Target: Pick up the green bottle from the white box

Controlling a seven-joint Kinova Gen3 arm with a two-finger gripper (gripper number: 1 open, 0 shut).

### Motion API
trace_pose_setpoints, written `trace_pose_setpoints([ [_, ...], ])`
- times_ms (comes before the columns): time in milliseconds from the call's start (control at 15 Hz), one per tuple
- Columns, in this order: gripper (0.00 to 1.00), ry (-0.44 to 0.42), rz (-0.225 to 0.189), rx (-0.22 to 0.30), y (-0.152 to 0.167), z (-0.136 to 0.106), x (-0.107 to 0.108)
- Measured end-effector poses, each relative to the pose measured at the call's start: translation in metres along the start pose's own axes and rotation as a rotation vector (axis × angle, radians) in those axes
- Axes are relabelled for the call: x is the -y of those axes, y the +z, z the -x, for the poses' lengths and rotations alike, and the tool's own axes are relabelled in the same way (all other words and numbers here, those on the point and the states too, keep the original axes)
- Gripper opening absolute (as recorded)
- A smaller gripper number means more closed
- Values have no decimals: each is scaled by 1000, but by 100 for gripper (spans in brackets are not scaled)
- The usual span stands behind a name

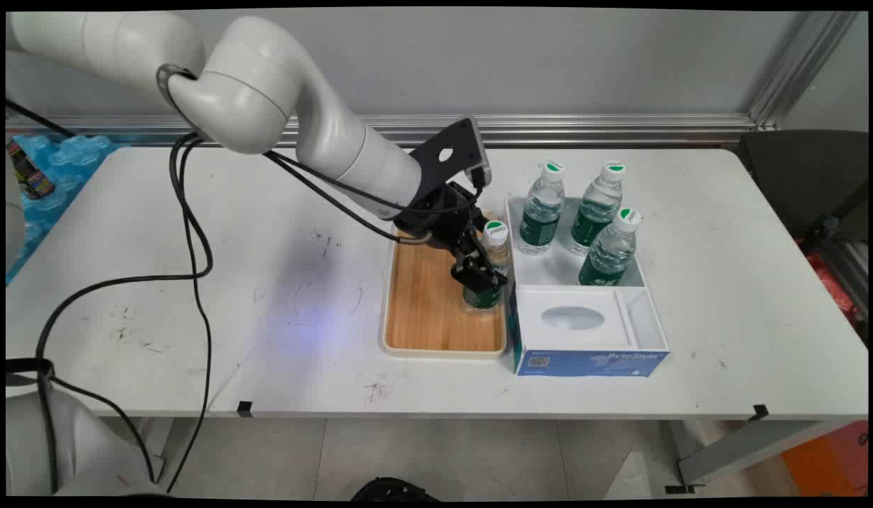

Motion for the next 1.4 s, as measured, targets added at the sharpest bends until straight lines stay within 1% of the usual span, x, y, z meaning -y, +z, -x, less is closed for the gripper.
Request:
trace_pose_setpoints([
  [333,100,-10,-15,23,-16,-3,7],
  [600,100,-18,-15,57,-39,-5,8],
  [867,100,-36,-17,101,-66,-4,10],
  [1133,100,-45,-36,142,-86,-8,23],
  [1400,100,-52,-66,155,-100,-23,43],
])
